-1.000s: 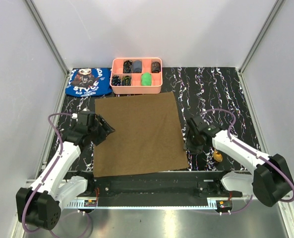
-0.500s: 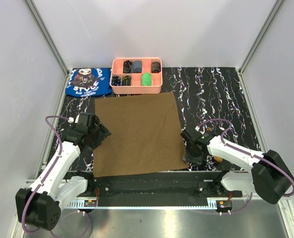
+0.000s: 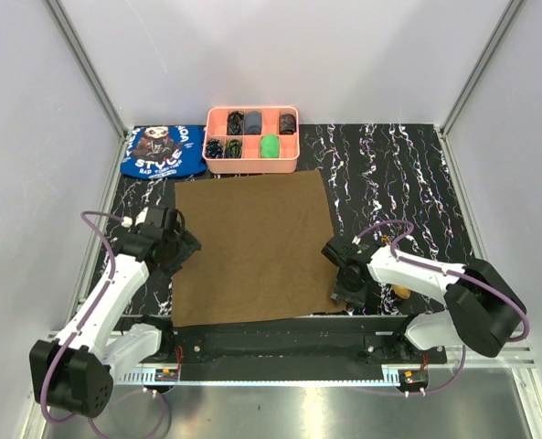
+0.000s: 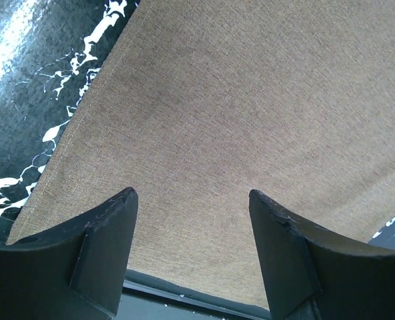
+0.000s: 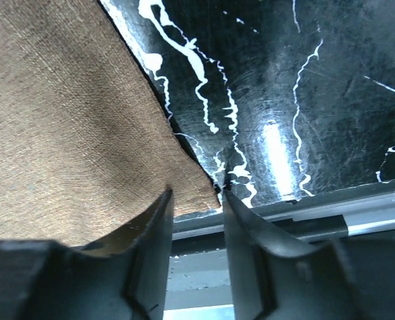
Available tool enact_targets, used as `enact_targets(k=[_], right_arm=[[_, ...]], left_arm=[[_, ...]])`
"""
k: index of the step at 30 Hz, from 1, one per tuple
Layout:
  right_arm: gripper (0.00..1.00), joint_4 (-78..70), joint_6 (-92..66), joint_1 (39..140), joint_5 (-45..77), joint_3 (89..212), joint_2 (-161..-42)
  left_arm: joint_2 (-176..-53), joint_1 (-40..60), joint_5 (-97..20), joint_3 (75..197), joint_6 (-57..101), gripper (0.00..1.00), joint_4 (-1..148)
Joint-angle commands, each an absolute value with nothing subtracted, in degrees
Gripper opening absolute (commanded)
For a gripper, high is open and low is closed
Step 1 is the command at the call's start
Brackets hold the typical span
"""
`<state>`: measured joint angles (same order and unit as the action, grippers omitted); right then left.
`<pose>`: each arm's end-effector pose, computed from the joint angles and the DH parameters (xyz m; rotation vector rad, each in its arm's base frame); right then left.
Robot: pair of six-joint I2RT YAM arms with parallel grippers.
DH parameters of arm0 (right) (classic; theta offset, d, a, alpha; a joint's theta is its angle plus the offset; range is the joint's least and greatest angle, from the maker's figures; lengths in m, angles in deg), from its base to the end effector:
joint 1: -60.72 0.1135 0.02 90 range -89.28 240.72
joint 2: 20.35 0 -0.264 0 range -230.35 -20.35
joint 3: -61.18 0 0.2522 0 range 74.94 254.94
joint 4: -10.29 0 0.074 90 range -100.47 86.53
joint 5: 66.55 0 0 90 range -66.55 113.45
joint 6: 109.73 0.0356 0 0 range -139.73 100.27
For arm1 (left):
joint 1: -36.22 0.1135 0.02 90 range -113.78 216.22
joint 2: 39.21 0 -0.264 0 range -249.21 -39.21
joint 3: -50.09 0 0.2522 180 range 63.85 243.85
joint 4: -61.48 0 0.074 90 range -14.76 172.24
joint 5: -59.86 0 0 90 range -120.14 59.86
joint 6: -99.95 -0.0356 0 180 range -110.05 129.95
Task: Fold the napkin into a case and place the utensils inside
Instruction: Pick up the flattened napkin from the center of the board.
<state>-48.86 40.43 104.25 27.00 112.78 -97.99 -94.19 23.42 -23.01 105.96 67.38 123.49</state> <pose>0.1460 0.1356 0.1515 0.4437 3.0082 0.0422 0.1701 -0.0341 0.2379 -1.0446 2.4333 -0.2572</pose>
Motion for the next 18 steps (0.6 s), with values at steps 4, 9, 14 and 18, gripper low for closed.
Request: enact_targets(k=[4,9,14,18], right_arm=[[0.1,-45.3,45.75,105.01,33.28,112.29,-95.33],[0.0,-44.95,48.56,105.01,38.12,109.75,-84.28],[0.0,-43.73,48.83,104.93,39.97,106.24,-74.77],[0.0,-42.85,48.04,104.93,40.06,104.12,-67.83]], left_arm=[[-101.25,23.21,-22.84,111.57,61.99,0.7,120.26],[-110.03,22.51,-25.75,113.33,61.63,0.66,112.43],[-125.3,20.83,-24.78,120.97,60.67,0.51,109.26],[-135.61,20.31,-25.13,126.59,59.26,0.4,109.17]])
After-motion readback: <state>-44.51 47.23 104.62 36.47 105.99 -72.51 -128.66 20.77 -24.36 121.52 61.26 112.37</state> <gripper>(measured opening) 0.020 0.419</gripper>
